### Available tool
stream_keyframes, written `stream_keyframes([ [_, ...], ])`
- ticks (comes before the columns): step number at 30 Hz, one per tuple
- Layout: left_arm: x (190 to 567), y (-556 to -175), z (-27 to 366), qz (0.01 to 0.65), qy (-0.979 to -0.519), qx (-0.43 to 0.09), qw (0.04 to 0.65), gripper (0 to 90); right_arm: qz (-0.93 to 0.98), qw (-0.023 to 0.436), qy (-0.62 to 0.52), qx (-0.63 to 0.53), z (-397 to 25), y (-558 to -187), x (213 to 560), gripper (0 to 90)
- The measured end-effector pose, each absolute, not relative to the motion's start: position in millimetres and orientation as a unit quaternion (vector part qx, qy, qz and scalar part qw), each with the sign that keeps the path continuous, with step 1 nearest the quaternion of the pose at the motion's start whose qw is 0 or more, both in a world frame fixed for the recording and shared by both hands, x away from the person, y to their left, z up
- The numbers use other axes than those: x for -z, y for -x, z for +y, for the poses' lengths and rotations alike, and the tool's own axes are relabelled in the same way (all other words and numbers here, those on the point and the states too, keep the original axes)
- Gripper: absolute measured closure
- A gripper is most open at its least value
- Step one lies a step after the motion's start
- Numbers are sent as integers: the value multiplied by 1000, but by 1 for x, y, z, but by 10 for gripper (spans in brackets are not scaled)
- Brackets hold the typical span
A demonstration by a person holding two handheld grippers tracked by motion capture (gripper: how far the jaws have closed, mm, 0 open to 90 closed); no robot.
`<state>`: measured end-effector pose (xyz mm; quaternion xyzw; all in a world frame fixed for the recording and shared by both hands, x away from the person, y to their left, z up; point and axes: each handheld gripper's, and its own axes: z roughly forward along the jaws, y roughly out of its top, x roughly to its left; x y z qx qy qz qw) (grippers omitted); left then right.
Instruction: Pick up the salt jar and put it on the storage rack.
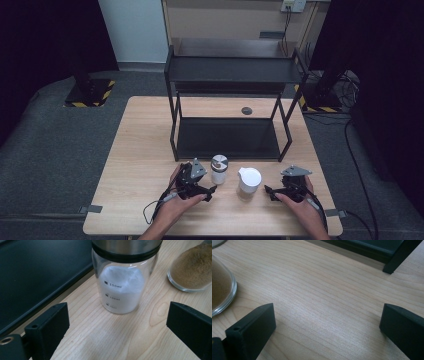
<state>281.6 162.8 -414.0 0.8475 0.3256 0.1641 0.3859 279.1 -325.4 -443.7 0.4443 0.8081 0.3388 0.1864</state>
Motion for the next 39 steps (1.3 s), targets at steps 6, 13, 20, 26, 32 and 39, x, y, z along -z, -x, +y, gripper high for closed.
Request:
stream_keyframes([
  [6, 417, -283, 158, 317, -848, -169, 389, 31, 808, 186, -444, -339, -325, -279, 444, 10],
  [13, 418, -286, 152, 311, -849, -172, 391, 34, 809, 187, -443, -339, -326, -279, 444, 10],
  [20, 421, -289, 147, 318, -847, -172, 391, 36, 809, 187, -443, -339, -326, -279, 444, 10],
  [26, 423, -293, 141, 319, -844, -173, 395, 38, 809, 187, -443, -339, -326, -279, 444, 10],
  [32, 425, -296, 132, 326, -840, -177, 395, 49, 809, 187, -443, -339, -326, -279, 444, 10],
  [39, 430, -297, 128, 337, -833, -185, 398, 68, 809, 186, -443, -339, -326, -279, 444, 10],
])
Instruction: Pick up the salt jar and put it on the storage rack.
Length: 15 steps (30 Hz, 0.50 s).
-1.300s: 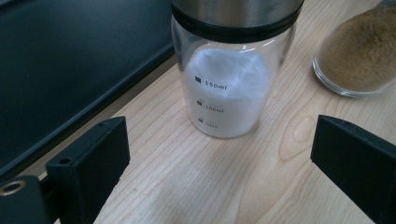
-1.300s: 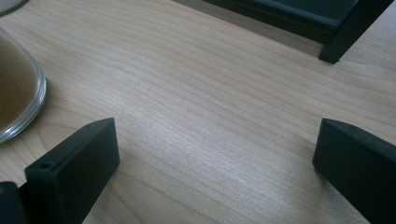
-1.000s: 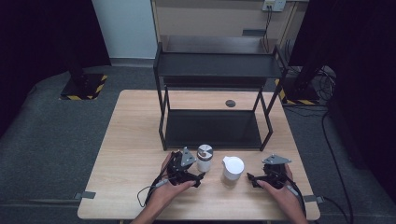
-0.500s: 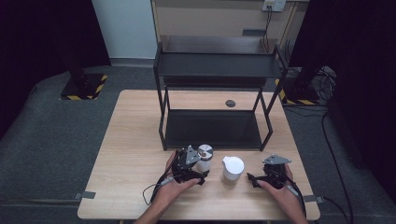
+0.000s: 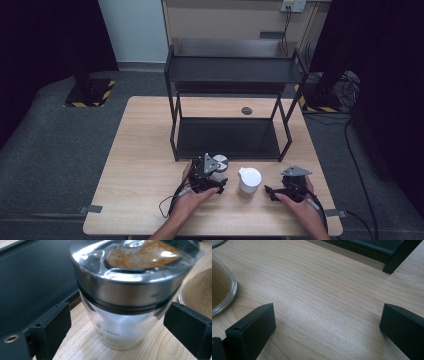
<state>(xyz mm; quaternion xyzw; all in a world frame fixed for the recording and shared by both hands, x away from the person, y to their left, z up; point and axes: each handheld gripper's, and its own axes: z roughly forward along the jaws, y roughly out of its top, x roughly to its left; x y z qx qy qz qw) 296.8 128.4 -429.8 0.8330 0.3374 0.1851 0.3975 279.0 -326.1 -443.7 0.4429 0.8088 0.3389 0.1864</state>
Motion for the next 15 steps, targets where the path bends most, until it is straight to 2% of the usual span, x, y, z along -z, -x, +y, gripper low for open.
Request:
stream_keyframes([
  [15, 434, -298, 124, 332, -830, -192, 404, 148, 809, 186, -443, -339, -326, -279, 444, 10],
])
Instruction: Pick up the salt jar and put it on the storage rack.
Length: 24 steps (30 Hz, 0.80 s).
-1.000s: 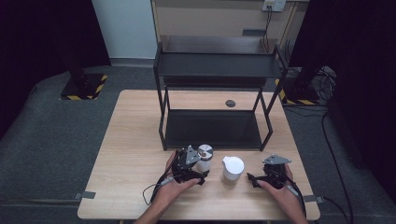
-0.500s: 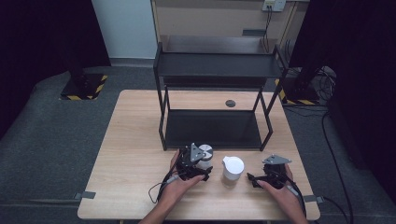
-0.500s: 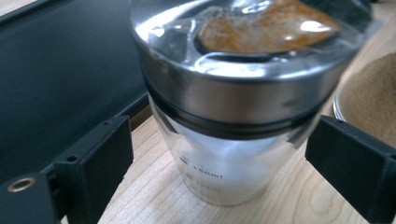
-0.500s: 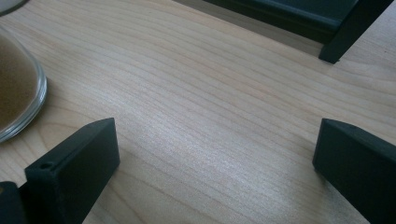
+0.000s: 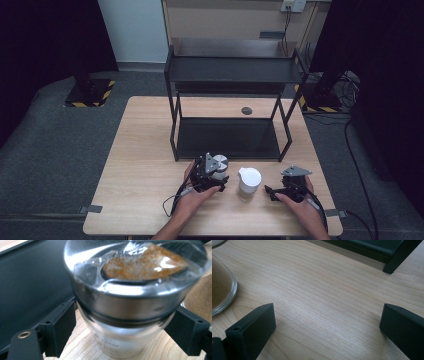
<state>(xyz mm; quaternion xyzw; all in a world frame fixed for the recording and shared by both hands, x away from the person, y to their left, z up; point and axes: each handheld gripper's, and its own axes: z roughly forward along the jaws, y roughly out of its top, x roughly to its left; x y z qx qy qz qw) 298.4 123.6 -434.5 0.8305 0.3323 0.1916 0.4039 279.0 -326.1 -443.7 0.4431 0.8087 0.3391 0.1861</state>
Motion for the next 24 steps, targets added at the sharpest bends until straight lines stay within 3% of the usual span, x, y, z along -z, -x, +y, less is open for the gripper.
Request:
stream_keyframes([
  [8, 438, -300, 124, 332, -829, -186, 410, 280, 809, 186, -442, -339, -326, -279, 444, 10],
  [24, 437, -297, 124, 345, -823, -181, 414, 296, 809, 186, -442, -339, -326, -279, 444, 10],
])
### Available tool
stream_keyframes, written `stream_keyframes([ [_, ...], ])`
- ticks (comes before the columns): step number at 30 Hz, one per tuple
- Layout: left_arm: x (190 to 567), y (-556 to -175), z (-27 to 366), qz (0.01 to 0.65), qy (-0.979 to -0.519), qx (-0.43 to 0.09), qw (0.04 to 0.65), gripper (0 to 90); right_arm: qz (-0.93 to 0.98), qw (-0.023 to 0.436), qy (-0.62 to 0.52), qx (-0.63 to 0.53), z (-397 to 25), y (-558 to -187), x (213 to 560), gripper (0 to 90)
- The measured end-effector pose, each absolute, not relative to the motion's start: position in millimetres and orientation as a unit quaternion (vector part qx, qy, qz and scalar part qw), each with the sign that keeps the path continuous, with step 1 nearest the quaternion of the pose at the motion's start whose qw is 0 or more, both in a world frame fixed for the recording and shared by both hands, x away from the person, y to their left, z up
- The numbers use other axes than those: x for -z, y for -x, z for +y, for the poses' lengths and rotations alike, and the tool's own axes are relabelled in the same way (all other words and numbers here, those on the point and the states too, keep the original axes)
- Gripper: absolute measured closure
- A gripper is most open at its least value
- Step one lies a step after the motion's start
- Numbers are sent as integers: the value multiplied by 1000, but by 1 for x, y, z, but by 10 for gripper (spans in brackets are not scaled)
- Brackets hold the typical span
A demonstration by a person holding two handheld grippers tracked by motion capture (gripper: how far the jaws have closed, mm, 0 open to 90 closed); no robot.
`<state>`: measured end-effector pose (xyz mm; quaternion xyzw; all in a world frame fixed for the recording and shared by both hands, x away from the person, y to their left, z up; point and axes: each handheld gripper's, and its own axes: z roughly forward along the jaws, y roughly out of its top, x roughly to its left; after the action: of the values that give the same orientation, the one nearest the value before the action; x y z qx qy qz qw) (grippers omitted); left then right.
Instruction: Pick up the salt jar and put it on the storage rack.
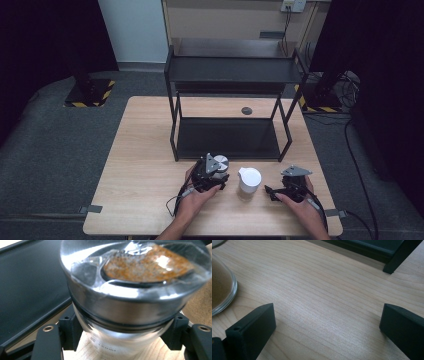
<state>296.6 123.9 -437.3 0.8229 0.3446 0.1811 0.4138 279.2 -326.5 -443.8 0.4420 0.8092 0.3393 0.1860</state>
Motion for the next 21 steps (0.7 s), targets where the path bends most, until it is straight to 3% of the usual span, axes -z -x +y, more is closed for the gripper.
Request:
stream_keyframes([
  [21, 415, -286, 152, 382, -803, -200, 410, 296, 810, 185, -441, -340, -327, -279, 444, 10],
])
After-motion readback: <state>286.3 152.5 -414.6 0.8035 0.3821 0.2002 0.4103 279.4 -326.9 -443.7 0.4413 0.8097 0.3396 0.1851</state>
